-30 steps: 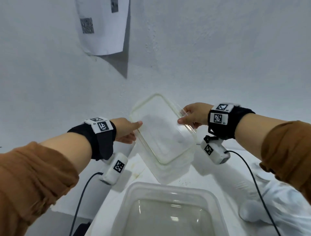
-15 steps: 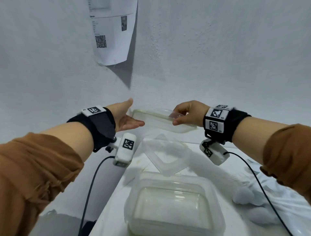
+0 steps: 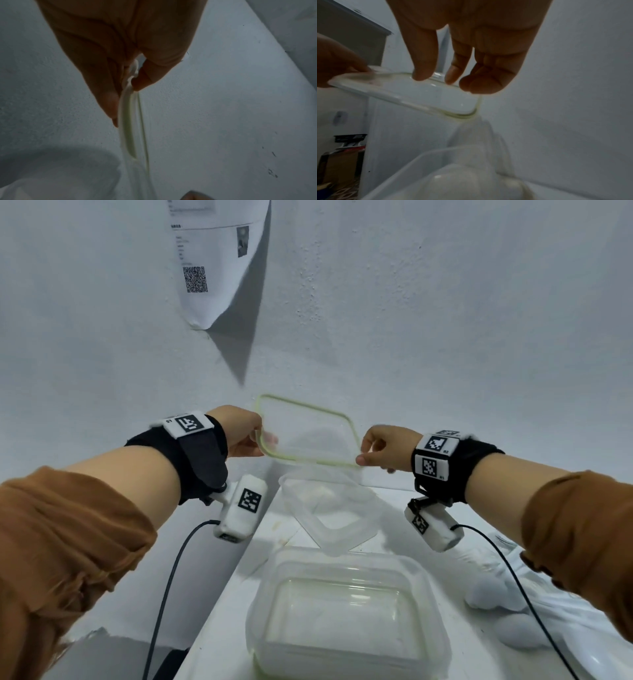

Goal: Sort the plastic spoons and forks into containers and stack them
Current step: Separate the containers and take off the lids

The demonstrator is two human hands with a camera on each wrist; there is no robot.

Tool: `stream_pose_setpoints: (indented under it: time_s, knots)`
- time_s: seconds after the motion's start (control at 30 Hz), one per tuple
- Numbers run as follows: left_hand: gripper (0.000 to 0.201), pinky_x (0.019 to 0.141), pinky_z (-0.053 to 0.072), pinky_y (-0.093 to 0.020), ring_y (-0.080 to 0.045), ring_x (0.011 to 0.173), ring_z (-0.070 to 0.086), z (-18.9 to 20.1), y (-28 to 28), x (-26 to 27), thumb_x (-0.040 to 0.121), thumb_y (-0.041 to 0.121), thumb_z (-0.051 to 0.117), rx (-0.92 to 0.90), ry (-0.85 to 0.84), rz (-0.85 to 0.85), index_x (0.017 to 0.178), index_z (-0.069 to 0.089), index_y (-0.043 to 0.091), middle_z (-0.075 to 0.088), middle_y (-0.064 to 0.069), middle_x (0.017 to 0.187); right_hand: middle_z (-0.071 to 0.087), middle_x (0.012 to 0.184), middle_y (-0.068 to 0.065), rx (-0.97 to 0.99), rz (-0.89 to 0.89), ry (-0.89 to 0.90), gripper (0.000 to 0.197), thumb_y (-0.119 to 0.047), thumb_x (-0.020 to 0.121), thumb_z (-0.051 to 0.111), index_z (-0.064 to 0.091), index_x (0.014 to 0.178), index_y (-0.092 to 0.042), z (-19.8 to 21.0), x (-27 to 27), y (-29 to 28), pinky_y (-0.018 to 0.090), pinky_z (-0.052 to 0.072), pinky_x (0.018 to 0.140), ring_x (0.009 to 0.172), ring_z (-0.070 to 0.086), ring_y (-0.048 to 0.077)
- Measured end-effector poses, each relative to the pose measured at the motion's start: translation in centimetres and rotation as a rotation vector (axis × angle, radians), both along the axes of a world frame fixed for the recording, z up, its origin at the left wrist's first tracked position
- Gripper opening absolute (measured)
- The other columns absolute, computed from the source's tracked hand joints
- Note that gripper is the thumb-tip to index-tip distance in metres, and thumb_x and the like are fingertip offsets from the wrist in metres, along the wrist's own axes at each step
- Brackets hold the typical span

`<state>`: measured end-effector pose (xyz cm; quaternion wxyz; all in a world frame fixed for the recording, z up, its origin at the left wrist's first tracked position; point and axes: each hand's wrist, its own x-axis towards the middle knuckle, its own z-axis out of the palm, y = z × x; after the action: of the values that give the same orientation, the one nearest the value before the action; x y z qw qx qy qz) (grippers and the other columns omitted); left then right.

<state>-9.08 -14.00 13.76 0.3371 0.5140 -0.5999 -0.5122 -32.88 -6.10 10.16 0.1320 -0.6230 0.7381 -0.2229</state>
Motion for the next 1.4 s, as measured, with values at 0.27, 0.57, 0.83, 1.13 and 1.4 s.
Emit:
stream_pose_setpoints:
  time_s: [0.27,0.57,0.83,1.13,1.4]
  knots:
    - [0.041,0.077,0.057,-0.035,-0.022,0.075,0.066,-1.2,-0.7,-0.2,0.082,-0.004,0.063,-0.088,-0.080,-0.040,0.117,0.052,0.014,0.070,-0.014,0.095,0.072,0.097,0.008,0.551,-0.020,0.228,0.048,-0.047,0.094,0.045,0.065,0.108,-0.006,-4.7,-0.3,0.1,0.030,0.052,0.081,0.070,0.060,0.019]
    - [0.026,0.076,0.050,-0.028,-0.017,0.080,0.058,-2.3,-1.7,-1.3,0.098,0.009,0.041,-0.180,-0.070,-0.003,0.120,0.051,0.018,0.062,0.002,0.084,0.071,0.104,0.010,0.541,-0.172,0.263,0.061,-0.054,0.092,0.042,0.056,0.121,-0.002,-6.6,-2.5,-0.7,0.031,0.050,0.085,0.078,0.064,0.022]
    - [0.017,0.080,0.050,-0.033,-0.017,0.080,0.056,-2.4,-3.2,-1.5,0.098,0.014,0.041,-0.261,-0.075,0.002,0.111,0.050,0.020,0.062,0.006,0.085,0.075,0.082,0.008,0.466,-0.313,-0.117,0.039,-0.019,0.082,0.049,0.050,0.117,-0.002,-7.7,-3.2,-1.9,0.040,0.050,0.093,0.093,0.069,0.027]
    - [0.019,0.090,0.049,-0.037,-0.017,0.088,0.058,-0.7,-4.6,-0.7,0.098,0.014,0.040,-0.366,-0.059,0.055,0.111,0.050,0.023,0.065,0.004,0.099,0.052,0.126,0.011,0.327,-0.287,-0.100,0.052,-0.002,0.087,0.041,0.039,0.137,-0.017,-5.3,-4.3,-0.7,0.045,0.055,0.079,0.096,0.064,0.036]
    - [0.028,0.074,0.051,-0.031,-0.015,0.073,0.058,-2.3,-5.1,-0.7,0.096,0.006,0.040,-0.203,0.026,0.056,0.119,0.049,0.020,0.064,0.001,0.088,0.051,0.117,-0.002,0.178,-0.270,-0.223,0.048,0.008,0.086,0.036,0.044,0.122,-0.022,-2.4,-6.5,1.2,0.044,0.056,0.074,0.085,0.070,0.032]
